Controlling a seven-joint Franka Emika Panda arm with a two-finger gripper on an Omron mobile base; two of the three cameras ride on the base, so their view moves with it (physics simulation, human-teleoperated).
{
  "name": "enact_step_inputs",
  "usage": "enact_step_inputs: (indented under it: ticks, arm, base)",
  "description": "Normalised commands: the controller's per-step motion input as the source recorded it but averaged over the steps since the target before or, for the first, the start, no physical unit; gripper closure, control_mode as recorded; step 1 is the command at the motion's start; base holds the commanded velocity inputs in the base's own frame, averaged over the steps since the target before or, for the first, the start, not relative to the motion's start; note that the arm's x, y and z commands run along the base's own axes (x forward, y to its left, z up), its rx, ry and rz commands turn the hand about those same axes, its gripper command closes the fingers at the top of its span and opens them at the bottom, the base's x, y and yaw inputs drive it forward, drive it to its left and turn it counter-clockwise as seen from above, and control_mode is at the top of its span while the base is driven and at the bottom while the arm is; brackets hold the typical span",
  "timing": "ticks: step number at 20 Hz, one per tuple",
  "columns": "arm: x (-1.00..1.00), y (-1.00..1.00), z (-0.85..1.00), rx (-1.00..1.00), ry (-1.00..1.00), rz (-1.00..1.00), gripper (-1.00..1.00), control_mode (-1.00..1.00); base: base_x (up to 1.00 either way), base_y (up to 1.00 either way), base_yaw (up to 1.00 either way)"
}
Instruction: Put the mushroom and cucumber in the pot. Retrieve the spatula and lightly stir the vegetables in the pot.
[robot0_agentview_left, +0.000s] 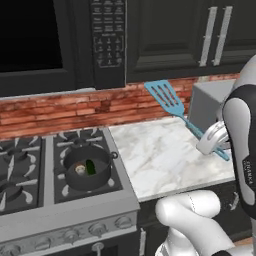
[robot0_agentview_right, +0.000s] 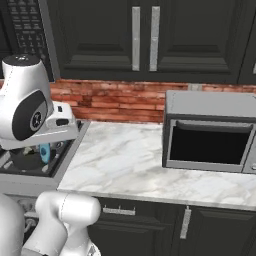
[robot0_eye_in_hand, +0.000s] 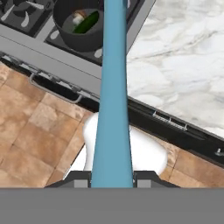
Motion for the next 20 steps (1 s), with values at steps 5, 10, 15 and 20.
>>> enact_step_inputs:
  ticks: [5,10,15,20]
  arm:
    - [0.0,0.0,0.0,0.0,0.0,0.0,1.0,1.0]
    - [0.0,0.0,0.0,0.0,0.0,0.0,1.0,1.0]
    - [0.0,0.0,0.0,0.0,0.0,0.0,1.0,1.0]
    - [0.0,0.0,0.0,0.0,0.0,0.0,1.0,1.0]
  base:
    - [0.0,0.7,-0.04]
    - [0.09,0.52,-0.08]
    - [0.05,0.49,-0.1]
    - [-0.01,0.7,-0.03]
